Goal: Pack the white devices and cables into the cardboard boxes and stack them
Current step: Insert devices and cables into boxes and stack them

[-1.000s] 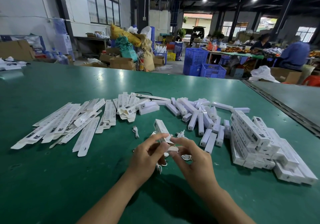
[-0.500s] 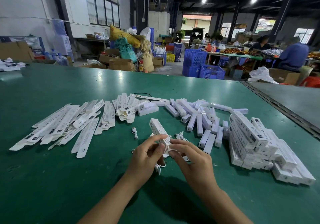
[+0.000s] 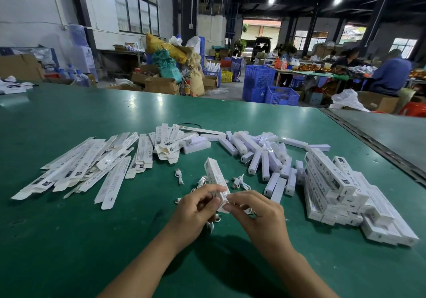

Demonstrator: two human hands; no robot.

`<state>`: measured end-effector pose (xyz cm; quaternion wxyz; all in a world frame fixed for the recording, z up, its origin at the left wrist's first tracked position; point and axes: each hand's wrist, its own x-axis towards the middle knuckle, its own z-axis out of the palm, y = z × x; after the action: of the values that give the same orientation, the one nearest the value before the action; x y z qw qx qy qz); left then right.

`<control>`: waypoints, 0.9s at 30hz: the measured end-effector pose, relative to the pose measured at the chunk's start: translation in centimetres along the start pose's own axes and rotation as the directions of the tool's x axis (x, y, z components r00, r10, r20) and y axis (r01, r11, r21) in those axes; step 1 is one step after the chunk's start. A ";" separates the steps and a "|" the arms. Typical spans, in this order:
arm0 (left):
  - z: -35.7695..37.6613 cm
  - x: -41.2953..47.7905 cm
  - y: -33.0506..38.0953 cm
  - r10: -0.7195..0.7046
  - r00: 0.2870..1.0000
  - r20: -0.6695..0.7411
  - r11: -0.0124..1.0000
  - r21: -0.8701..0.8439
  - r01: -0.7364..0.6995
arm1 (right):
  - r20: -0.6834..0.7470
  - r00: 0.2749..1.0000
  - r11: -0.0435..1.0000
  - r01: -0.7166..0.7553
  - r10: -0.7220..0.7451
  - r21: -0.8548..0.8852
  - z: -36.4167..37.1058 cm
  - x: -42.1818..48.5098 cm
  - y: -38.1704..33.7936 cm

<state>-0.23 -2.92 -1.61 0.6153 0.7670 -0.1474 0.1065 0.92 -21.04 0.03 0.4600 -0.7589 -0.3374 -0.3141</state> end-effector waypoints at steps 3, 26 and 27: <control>-0.1 0.0 0.2 -0.016 0.999 0.036 0.999 -0.033 0.017 | -0.016 0.999 0.999 -0.042 0.042 0.031 0.0 0.1 -0.1; 0.8 -0.2 0.4 0.027 0.999 -0.045 0.998 0.049 -0.025 | 0.115 0.893 0.894 -0.444 0.435 0.069 0.3 0.0 -0.7; 0.8 -0.3 0.5 0.043 0.999 -0.032 0.993 0.107 -0.040 | 0.121 0.885 0.887 -0.458 0.450 0.055 0.3 0.0 -0.6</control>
<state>-0.66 -3.76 -1.45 0.5735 0.7937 -0.1468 0.1401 0.47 -20.58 0.23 0.5330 -0.8127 -0.1866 -0.1435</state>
